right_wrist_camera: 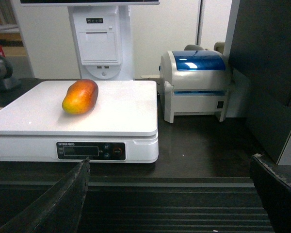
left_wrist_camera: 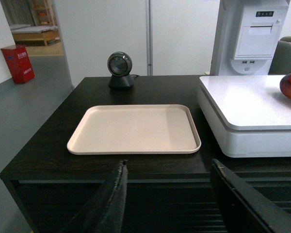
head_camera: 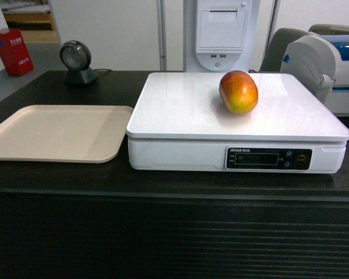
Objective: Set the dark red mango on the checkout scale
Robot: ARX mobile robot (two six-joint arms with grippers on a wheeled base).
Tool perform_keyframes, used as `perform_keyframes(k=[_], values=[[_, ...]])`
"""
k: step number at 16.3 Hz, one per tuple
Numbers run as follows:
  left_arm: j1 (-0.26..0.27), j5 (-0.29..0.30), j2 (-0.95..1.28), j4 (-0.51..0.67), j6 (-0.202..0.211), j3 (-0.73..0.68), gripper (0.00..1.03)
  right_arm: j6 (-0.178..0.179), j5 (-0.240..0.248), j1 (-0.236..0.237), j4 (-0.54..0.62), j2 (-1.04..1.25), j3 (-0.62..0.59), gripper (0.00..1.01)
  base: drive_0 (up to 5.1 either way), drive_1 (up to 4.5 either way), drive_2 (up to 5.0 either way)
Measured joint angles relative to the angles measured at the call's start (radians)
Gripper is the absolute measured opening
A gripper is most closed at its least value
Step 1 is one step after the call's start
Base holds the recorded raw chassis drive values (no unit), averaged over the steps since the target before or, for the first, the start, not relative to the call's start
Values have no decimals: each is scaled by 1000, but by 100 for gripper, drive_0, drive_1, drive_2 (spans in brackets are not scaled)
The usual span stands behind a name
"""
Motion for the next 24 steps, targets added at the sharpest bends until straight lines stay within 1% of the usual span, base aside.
perform_keyframes(k=[4, 24], values=[[0, 0, 0, 0, 0, 0, 97, 0, 0, 0, 0, 0, 0, 98, 0, 0, 0], [0, 0, 0, 0, 0, 0, 98, 0, 0, 0, 0, 0, 0, 98, 0, 0, 0]])
